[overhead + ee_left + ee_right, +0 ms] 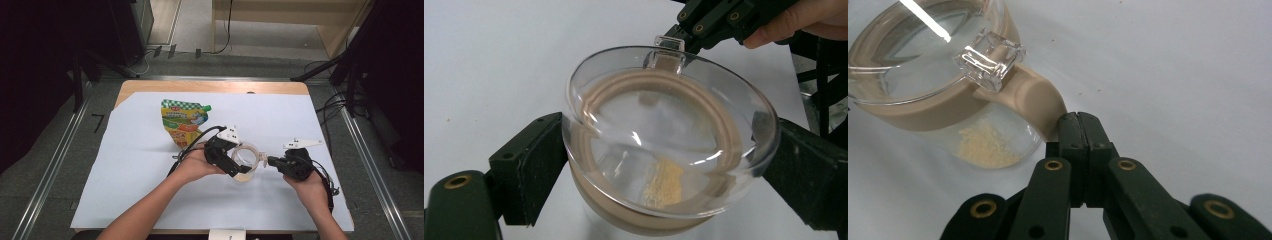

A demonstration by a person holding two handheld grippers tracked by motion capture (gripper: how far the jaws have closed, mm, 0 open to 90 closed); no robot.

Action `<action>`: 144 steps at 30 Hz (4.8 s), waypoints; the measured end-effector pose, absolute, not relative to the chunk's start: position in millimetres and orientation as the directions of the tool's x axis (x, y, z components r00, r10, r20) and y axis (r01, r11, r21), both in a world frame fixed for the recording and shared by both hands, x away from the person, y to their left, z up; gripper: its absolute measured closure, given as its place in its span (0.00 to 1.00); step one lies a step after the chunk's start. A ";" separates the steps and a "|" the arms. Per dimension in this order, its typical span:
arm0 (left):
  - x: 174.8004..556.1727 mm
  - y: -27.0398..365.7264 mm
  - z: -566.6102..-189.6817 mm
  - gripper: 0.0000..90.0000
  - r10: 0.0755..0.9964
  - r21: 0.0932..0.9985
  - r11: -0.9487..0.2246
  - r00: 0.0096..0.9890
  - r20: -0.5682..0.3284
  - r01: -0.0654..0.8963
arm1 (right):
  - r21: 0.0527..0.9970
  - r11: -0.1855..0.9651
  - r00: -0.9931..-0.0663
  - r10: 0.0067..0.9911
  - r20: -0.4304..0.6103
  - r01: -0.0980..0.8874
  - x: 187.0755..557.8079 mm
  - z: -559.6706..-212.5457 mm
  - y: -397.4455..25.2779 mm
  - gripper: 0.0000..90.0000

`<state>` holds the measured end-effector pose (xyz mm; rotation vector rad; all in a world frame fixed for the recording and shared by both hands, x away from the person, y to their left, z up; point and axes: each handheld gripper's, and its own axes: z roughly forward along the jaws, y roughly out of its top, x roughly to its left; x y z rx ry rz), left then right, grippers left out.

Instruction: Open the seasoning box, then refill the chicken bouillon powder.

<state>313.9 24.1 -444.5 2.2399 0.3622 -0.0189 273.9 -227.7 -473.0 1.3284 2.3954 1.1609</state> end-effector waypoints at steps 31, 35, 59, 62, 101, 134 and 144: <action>309.5 -0.6 -411.8 0.45 0.157 0.791 -0.574 0.976 -0.151 0.214 | 0.708 0.300 -0.598 0.773 0.212 0.639 272.6 -471.9 -228.7 1.00; 305.9 -3.7 -407.9 0.63 0.123 0.796 -0.573 0.981 -0.151 0.194 | 0.707 0.299 -0.597 0.773 0.214 0.641 272.0 -471.6 -228.9 1.00; 307.2 -18.1 -399.4 0.66 0.123 0.751 -0.602 0.961 -0.249 0.272 | 0.726 0.274 -0.596 0.770 0.228 0.631 265.8 -465.1 -234.1 0.98; 307.2 -10.5 -394.5 0.66 0.126 0.754 -0.598 0.961 -0.246 0.271 | 0.729 0.273 -0.594 0.774 0.221 0.627 261.7 -462.4 -236.4 0.96; 318.0 101.5 -379.7 0.48 0.338 0.711 -0.505 0.870 -0.359 0.490 | 0.773 0.366 -0.801 0.524 0.288 0.518 208.9 -456.7 -148.7 0.62; 340.9 222.8 -361.8 0.44 0.539 0.733 -0.399 0.788 -0.299 0.551 | 0.755 0.442 -0.842 0.470 0.265 0.485 208.7 -466.9 -126.1 0.51; 348.0 257.2 -368.7 0.43 0.599 0.733 -0.339 0.736 -0.315 0.590 | 0.754 0.453 -0.849 0.459 0.260 0.476 207.9 -468.1 -122.2 0.51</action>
